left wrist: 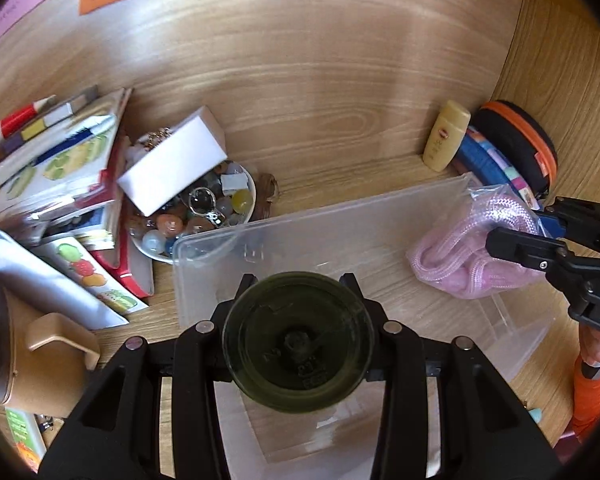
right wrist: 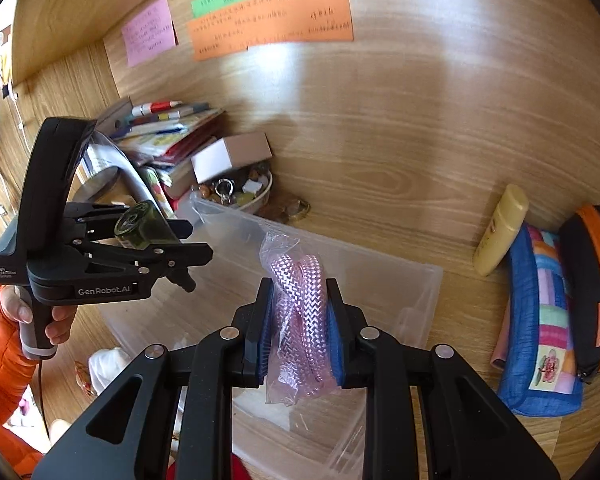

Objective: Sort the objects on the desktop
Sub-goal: 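Release the green bottle with the left gripper while the right releases the rope bag into the box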

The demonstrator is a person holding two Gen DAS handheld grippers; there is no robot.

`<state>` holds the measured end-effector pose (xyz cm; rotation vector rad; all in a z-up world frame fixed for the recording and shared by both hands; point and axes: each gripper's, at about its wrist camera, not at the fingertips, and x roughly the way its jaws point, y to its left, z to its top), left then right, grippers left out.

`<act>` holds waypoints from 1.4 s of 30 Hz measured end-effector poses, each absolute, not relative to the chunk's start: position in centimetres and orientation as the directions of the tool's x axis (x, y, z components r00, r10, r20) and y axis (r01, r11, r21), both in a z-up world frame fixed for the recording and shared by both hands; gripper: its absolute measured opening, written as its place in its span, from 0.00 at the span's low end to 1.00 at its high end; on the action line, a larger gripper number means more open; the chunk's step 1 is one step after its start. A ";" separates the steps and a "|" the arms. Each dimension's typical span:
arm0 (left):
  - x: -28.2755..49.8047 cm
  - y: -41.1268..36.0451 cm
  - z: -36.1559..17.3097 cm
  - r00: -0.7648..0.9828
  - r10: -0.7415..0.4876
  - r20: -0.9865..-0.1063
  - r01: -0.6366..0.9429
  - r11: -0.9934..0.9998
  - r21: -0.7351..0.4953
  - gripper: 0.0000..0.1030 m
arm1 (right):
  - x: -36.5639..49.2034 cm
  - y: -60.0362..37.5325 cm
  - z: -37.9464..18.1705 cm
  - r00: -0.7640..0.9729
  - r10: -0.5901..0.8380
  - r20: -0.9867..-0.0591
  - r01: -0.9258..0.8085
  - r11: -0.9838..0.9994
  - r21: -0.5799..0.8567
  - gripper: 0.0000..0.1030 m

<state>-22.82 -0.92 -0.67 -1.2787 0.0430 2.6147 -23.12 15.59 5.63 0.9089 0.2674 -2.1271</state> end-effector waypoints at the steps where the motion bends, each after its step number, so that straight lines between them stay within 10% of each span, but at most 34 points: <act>1: -23.0 -0.9 -0.9 -0.588 0.195 -0.785 -0.220 -0.973 -0.077 0.40 | -23.2 15.6 5.5 -0.428 -0.584 -0.689 0.739 -0.666 0.105 0.21; 17: -24.4 -0.3 -2.4 -0.542 0.167 -0.823 -0.214 -0.975 -0.057 0.42 | -22.9 15.2 5.0 -0.432 -0.576 -0.694 0.749 -0.658 0.079 0.35; 23: -24.1 -0.5 -2.0 -0.556 0.161 -0.815 -0.207 -0.977 -0.052 0.62 | -22.5 14.8 5.0 -0.451 -0.567 -0.689 0.756 -0.653 0.043 0.56; 42: -21.6 -0.4 0.6 -0.599 0.108 -0.793 -0.200 -0.980 0.018 0.83 | -21.7 15.1 6.0 -0.404 -0.601 -0.689 0.773 -0.628 0.094 0.78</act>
